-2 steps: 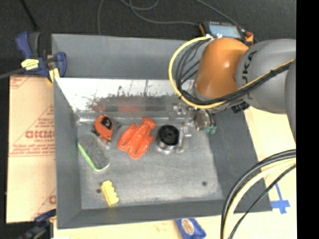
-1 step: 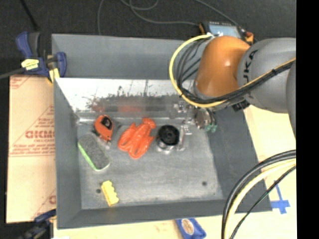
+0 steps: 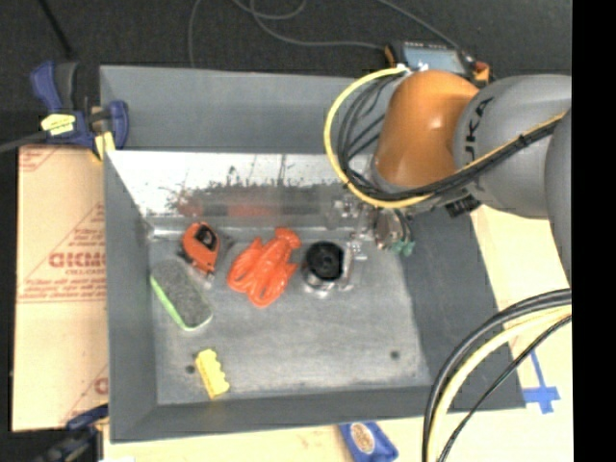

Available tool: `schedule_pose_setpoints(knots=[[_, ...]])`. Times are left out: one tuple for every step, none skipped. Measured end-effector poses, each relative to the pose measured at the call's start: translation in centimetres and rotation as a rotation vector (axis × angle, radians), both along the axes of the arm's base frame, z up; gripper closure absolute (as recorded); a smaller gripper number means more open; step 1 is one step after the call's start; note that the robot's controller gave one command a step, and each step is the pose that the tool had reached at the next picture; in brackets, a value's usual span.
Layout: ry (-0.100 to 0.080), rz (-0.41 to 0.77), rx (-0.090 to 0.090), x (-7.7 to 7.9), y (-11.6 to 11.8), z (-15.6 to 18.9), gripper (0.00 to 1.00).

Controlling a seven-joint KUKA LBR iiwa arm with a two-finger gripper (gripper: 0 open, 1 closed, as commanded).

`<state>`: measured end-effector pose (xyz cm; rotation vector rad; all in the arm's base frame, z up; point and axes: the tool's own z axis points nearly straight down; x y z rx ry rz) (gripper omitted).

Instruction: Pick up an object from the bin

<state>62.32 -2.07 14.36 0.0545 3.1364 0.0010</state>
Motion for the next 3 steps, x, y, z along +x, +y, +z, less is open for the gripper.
schedule_pose_setpoints(knots=[[0.004, -0.059, 0.0, 0.9, -0.2, -3.9, 0.0], [-0.001, -0.2, 0.0, 0.4, 0.3, -2.1, 0.0], [0.004, -0.104, 0.001, 1.6, -0.4, -7.0, 0.0]])
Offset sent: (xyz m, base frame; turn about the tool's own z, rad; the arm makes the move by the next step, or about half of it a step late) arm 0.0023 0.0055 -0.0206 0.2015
